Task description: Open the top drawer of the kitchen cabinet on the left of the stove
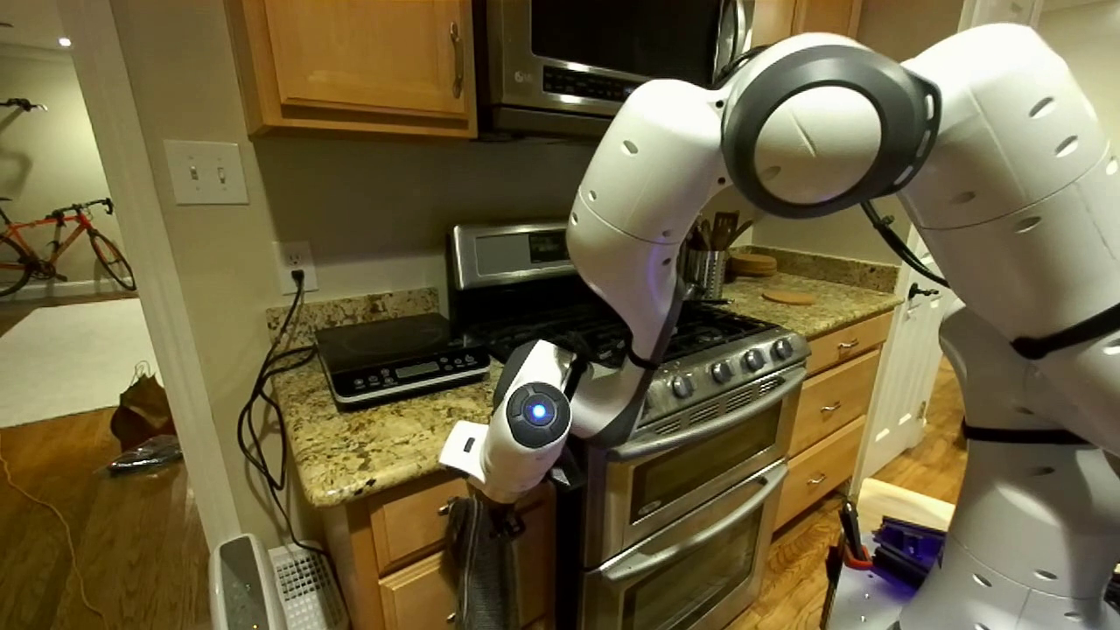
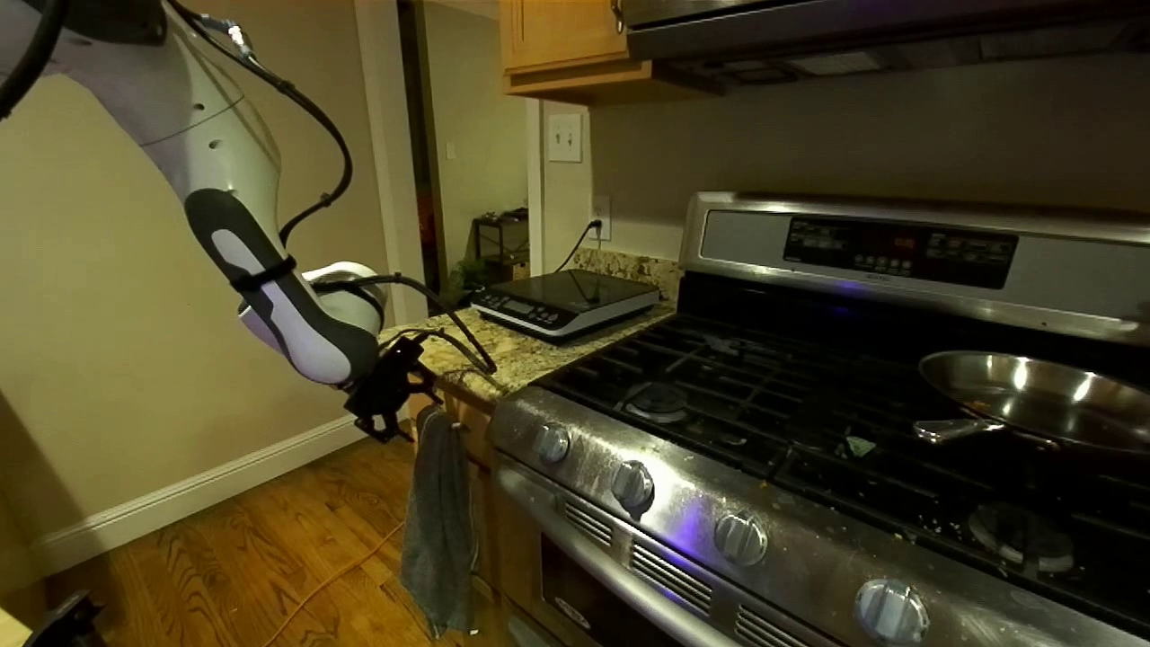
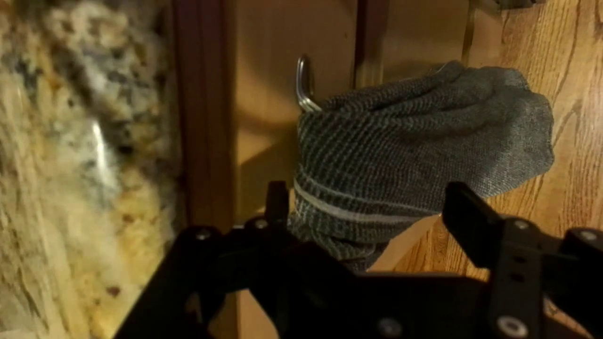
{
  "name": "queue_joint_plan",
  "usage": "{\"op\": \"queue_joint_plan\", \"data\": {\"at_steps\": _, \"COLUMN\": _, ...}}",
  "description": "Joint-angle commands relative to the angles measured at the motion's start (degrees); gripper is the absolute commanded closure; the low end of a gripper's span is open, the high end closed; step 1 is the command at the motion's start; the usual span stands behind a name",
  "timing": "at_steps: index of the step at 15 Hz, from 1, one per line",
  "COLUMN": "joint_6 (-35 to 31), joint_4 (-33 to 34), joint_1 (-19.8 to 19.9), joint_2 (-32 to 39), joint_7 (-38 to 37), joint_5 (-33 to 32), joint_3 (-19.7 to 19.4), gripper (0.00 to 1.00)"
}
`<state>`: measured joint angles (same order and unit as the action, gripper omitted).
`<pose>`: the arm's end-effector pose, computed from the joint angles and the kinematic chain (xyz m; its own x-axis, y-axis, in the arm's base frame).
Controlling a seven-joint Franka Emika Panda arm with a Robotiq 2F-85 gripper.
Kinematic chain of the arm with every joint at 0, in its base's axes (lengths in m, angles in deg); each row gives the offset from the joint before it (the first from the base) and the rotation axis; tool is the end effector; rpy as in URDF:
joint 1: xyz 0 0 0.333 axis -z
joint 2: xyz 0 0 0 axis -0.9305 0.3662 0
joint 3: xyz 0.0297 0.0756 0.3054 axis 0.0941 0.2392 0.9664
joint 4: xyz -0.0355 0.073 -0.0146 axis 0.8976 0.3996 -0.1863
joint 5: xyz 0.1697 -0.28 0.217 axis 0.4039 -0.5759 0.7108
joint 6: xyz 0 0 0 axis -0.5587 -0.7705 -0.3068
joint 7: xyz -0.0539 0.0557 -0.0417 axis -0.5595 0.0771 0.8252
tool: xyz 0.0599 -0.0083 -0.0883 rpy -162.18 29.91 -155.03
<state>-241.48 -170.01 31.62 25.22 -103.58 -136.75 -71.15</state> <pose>0.5238 0.1726 0.1063 0.3300 0.9420 -0.0618 0.7628 -0.2275 0.6053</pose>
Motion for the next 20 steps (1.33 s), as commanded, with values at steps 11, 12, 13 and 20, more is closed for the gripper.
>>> {"op": "queue_joint_plan", "data": {"at_steps": 11, "joint_6": 0.42, "joint_4": 4.61, "joint_1": 1.65, "joint_2": 5.11, "joint_7": 2.14, "joint_5": 3.96, "joint_3": 0.81, "gripper": 0.9}}
{"op": "queue_joint_plan", "data": {"at_steps": 12, "joint_6": -0.07, "joint_4": 3.97, "joint_1": 1.36, "joint_2": 4.88, "joint_7": 1.22, "joint_5": 3.19, "joint_3": 1.01, "gripper": 0.87}}
{"op": "queue_joint_plan", "data": {"at_steps": 13, "joint_6": -0.07, "joint_4": 3.33, "joint_1": 0.99, "joint_2": 4.59, "joint_7": 0.71, "joint_5": 2.64, "joint_3": 1.17, "gripper": 0.89}}
{"op": "queue_joint_plan", "data": {"at_steps": 20, "joint_6": -0.88, "joint_4": -1.86, "joint_1": -1.69, "joint_2": 1.87, "joint_7": -6.33, "joint_5": -7.42, "joint_3": 2.9, "gripper": 0.9}}
